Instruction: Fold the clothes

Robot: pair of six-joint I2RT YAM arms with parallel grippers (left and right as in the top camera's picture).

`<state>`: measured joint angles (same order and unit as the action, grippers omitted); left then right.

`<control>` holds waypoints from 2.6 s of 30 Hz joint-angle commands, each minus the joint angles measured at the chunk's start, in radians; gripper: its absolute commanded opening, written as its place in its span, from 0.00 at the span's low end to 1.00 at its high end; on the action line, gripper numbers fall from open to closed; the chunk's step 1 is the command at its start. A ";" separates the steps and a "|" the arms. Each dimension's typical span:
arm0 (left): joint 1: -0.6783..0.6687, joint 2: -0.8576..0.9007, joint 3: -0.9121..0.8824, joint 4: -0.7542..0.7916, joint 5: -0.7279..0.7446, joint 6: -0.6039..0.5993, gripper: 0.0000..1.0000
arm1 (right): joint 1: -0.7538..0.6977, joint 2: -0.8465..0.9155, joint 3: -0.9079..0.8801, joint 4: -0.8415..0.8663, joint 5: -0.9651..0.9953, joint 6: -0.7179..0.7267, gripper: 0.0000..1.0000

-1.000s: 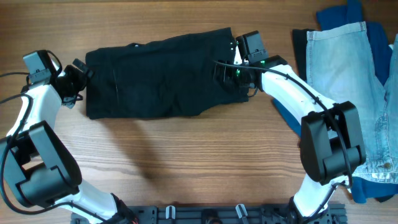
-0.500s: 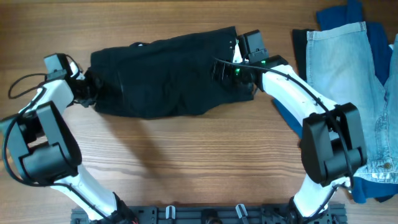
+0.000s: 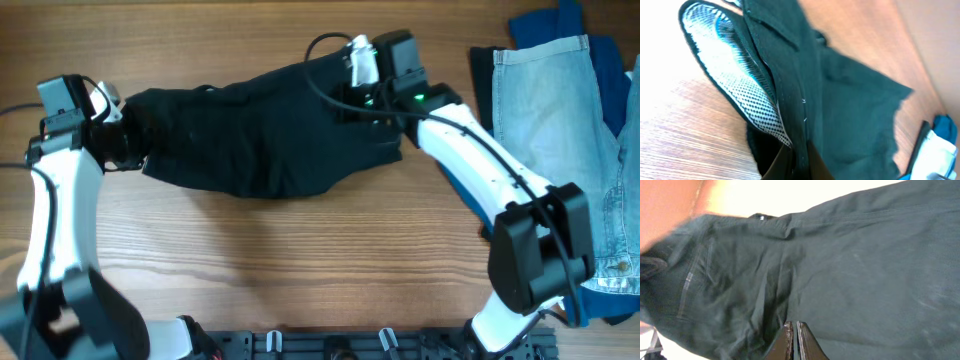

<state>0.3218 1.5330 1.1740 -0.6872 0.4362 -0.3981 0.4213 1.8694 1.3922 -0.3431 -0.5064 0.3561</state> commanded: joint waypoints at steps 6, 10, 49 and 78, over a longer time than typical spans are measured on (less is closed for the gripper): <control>-0.121 -0.184 0.016 0.003 0.055 -0.019 0.04 | 0.197 0.252 0.020 0.097 -0.156 0.015 0.04; -0.153 -0.185 0.024 0.034 0.161 -0.082 0.04 | 0.322 0.343 0.020 0.168 -0.197 0.063 0.04; -0.555 -0.039 0.024 0.092 0.075 -0.113 0.04 | -0.025 0.090 -0.223 -0.382 0.132 -0.038 0.09; -0.430 0.341 0.024 0.655 -0.203 0.058 0.54 | -0.071 -0.101 0.109 -0.549 0.008 -0.098 0.09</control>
<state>-0.1120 1.7603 1.1900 -0.0666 0.2615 -0.3782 0.2878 1.6936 1.5284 -0.8986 -0.4397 0.2810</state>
